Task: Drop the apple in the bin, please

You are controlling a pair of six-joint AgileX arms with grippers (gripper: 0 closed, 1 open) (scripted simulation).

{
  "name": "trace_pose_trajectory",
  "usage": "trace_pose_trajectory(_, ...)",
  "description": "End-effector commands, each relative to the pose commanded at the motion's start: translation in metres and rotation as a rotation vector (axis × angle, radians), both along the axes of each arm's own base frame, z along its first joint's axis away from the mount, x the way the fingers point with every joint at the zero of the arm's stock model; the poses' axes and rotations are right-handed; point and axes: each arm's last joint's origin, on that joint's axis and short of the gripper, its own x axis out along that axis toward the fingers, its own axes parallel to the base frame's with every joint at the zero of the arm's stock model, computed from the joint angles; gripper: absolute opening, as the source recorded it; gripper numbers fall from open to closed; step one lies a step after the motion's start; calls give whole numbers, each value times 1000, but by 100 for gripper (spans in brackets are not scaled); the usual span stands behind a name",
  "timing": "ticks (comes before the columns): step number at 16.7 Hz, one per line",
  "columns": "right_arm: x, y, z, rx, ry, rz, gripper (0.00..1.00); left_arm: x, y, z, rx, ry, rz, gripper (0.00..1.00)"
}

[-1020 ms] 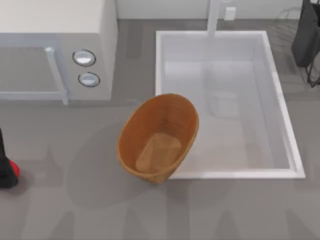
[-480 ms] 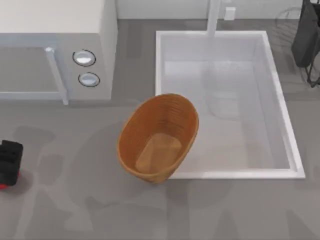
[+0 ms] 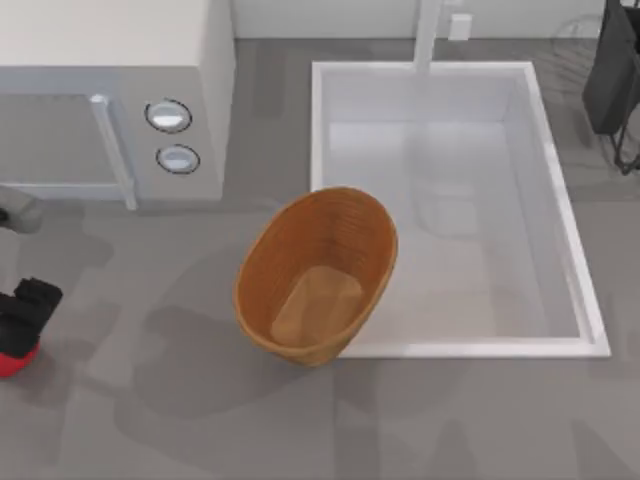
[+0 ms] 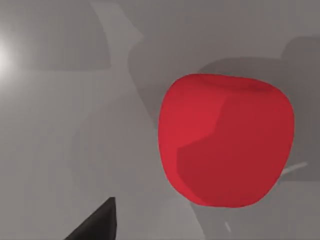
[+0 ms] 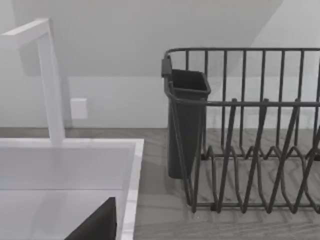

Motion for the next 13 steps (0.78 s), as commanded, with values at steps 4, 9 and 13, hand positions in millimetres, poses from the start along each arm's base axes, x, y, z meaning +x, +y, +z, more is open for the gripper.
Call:
trace_pose_trajectory(4,0,0,0,0,0,0,100,22,3,-9,-2,106,-34,100)
trace_pose_trajectory(9,0,0,0,0,0,0,100,23,2,-9,-1,110,-40,100)
trace_pose_trajectory(13,0,0,0,0,0,0,100,24,3,-29,-2,116,-36,100)
